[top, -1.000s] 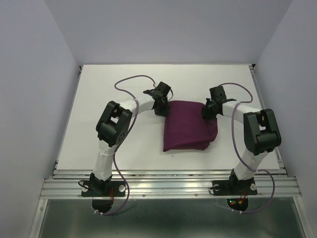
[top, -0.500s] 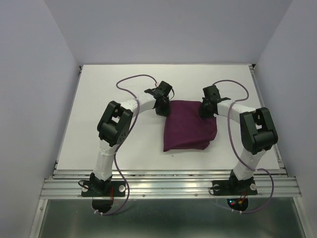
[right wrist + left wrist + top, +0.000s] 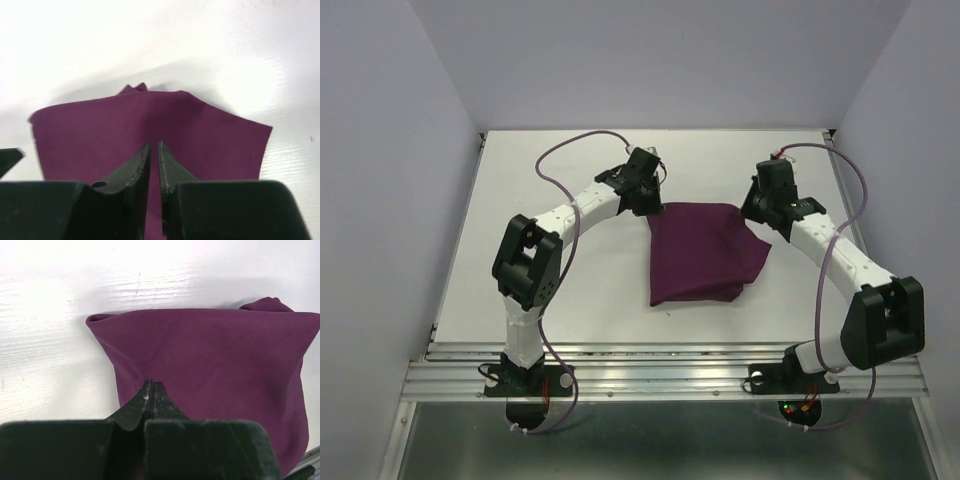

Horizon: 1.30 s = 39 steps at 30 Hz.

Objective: Prepare the surgical pack
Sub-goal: Pack the surgical kit at the center of the board.

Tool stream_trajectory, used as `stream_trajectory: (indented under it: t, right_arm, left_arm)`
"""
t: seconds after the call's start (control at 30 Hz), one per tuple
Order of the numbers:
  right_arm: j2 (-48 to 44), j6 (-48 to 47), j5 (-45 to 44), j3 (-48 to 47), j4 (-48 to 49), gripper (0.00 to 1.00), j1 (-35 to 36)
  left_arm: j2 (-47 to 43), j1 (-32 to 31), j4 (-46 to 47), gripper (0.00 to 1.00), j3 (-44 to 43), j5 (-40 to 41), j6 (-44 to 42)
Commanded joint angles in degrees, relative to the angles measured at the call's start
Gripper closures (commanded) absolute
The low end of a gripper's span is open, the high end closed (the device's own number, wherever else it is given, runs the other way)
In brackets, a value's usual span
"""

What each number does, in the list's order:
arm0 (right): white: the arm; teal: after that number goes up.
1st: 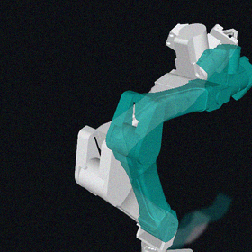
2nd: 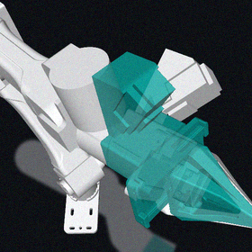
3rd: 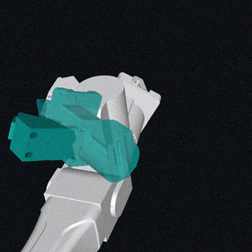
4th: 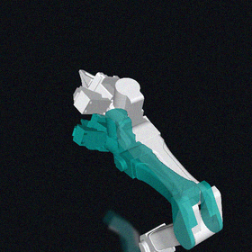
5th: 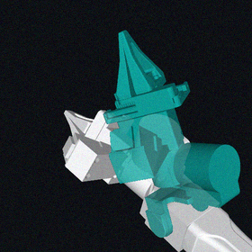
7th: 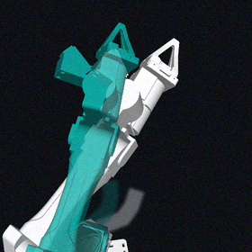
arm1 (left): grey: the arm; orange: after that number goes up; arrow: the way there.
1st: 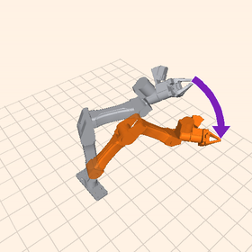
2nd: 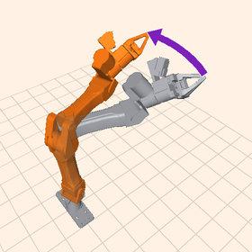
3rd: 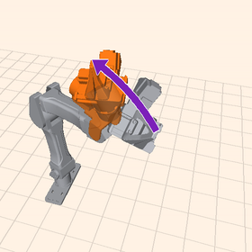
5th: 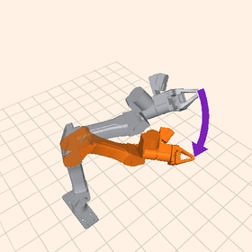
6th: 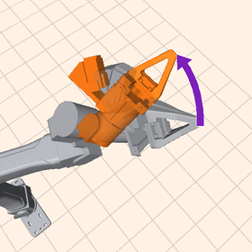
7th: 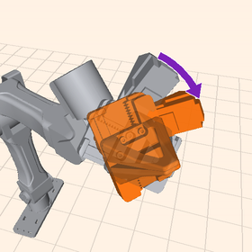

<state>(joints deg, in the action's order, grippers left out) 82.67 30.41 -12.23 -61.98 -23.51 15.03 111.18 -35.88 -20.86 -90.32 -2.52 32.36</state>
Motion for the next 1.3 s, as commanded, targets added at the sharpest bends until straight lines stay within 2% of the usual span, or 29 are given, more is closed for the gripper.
stream_trajectory:
  t: [0.0, 0.1, 0.23, 0.27, 0.33, 0.37, 0.4, 0.53, 0.67, 0.87, 0.97, 1.27]
  right_arm:
    - [-4.0, 0.8, 3.3, -1.5, 4.1, 0.83, 0.4]
    - [0.0, 1.0, 9.0, -4.0, 4.6, 0.84, 0.4]
    - [4.2, 2.3, 20.6, -3.2, 12.2, 0.84, 0.4]
    - [4.7, 3.7, 27.3, -2.5, 17.1, 0.84, 0.4]
    - [6.4, 5.6, 33.6, 0.1, 26.5, 0.83, 0.4]
    - [7.1, 7.2, 38.4, 0.9, 28.9, 0.83, 0.4]
    - [8.8, 7.6, 39.5, 1.7, 31.7, 0.83, 0.4]
    - [13.6, 8.9, 40.0, 1.2, 33.0, 0.83, -1.0]
    - [18.0, 11.1, 43.1, 3.0, 37.4, 0.83, -5.7]
    - [24.6, 9.1, 43.0, 3.7, 37.6, 0.86, -7.6]
    - [23.6, 9.0, 43.3, 3.3, 35.7, 0.87, -7.6]
    - [9.6, 6.9, 40.2, 3.7, 31.8, 0.83, -7.6]
  left_arm:
    - [1.0, 0.6, 0.1, 1.0, 0.9, 0.8, -0.4]
    - [1.5, 1.9, 0.0, 1.0, 0.9, 0.6, -0.3]
    - [1.5, 2.4, -0.2, 1.0, 0.9, 0.3, -0.3]
    - [1.3, 2.5, -0.2, 1.0, 0.9, 0.4, -0.3]
    - [0.8, 2.5, -0.3, 1.0, 1.6, 0.5, -0.3]
    - [0.6, 2.6, -0.4, 1.0, 1.7, 0.6, -0.3]
    - [0.3, 2.7, -0.5, 1.0, 2.2, 0.9, -0.5]
    - [-0.9, 3.3, -0.4, 1.0, 3.5, 0.9, -0.8]
    - [-1.8, 3.7, -0.1, 1.0, 4.5, 0.8, -1.2]
    - [-1.6, 4.1, 0.4, 1.0, 4.8, -0.3, -1.5]
    - [-1.7, 4.3, 0.4, 1.0, 5.1, -0.5, -1.5]
    - [-2.5, 5.3, 0.4, 1.0, 5.1, -0.6, -1.6]
